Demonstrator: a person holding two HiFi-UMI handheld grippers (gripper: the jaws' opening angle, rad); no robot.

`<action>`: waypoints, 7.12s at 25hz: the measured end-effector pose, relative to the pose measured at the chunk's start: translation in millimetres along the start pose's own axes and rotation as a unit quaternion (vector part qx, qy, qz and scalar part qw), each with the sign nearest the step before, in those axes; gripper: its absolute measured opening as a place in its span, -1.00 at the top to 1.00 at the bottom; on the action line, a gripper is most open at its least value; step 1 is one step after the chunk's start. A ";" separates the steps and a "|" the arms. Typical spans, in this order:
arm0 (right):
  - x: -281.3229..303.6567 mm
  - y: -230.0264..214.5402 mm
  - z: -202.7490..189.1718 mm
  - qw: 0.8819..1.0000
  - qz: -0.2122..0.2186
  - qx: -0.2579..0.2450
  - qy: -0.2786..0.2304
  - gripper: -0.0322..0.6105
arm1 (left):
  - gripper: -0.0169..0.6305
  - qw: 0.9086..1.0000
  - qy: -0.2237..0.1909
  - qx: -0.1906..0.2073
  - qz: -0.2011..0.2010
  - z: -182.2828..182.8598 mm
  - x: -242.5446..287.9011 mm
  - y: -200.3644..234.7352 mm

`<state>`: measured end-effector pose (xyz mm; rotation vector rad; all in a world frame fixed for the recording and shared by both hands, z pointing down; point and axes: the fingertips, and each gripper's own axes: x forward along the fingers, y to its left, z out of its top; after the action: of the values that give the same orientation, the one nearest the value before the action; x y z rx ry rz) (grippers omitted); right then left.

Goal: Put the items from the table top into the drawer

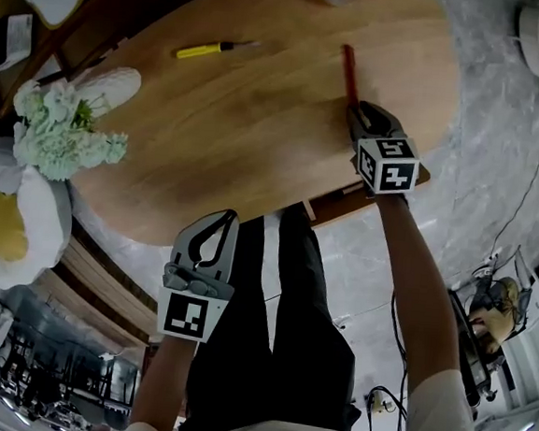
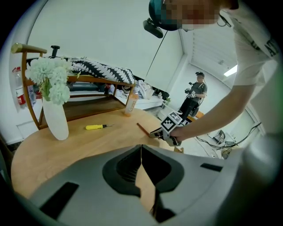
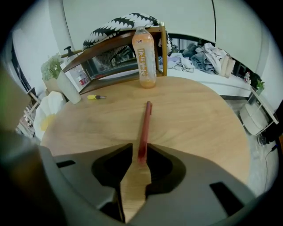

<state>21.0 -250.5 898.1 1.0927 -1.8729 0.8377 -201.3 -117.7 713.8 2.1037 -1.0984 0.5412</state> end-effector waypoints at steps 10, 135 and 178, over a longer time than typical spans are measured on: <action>-3.2 -5.2 -5.3 0.999 -0.007 0.038 -0.025 0.71 | 0.88 1.000 0.023 0.003 -0.006 -18.0 5.9 -2.0; -109.0 115.9 -156.8 0.974 0.107 0.198 -0.032 0.84 | 0.36 0.863 0.316 0.392 0.037 50.7 194.1 182.7; -135.0 106.0 -183.1 0.970 0.090 0.220 -0.053 0.84 | 0.70 0.842 0.363 0.400 -0.001 11.3 209.1 134.8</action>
<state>23.0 -4.2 850.0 1.2631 -1.9465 1.3711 -196.8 -293.6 890.2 2.1772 -0.4285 1.8652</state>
